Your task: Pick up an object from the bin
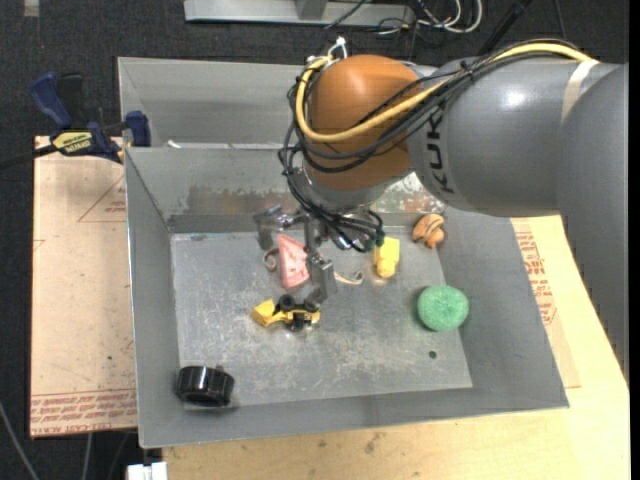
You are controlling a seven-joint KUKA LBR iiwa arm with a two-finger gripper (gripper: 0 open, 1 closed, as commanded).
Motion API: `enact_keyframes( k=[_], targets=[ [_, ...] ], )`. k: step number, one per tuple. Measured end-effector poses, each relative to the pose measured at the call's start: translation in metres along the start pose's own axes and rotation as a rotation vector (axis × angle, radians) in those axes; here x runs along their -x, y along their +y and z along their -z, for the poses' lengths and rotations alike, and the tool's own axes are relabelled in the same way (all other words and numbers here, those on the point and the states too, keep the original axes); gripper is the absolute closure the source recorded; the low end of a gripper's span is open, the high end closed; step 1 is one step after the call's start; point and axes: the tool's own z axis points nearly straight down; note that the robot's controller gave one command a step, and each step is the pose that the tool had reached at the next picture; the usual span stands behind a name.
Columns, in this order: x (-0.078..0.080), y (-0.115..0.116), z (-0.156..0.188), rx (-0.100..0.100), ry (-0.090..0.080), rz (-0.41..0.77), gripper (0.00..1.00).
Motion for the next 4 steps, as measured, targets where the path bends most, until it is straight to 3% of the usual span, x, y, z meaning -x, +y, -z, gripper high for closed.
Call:
enact_keyframes(
  k=[1, 2, 3, 4],
  targets=[
    [-0.018, 0.005, -0.010, -0.002, -0.006, -0.102, 0.00],
    [-0.047, 0.008, -0.060, -0.003, -0.005, 0.173, 0.00],
    [-0.059, 0.012, -0.082, -0.003, -0.010, 0.030, 1.00],
    [-0.059, 0.012, -0.082, -0.003, -0.010, 0.030, 1.00]
  ],
)
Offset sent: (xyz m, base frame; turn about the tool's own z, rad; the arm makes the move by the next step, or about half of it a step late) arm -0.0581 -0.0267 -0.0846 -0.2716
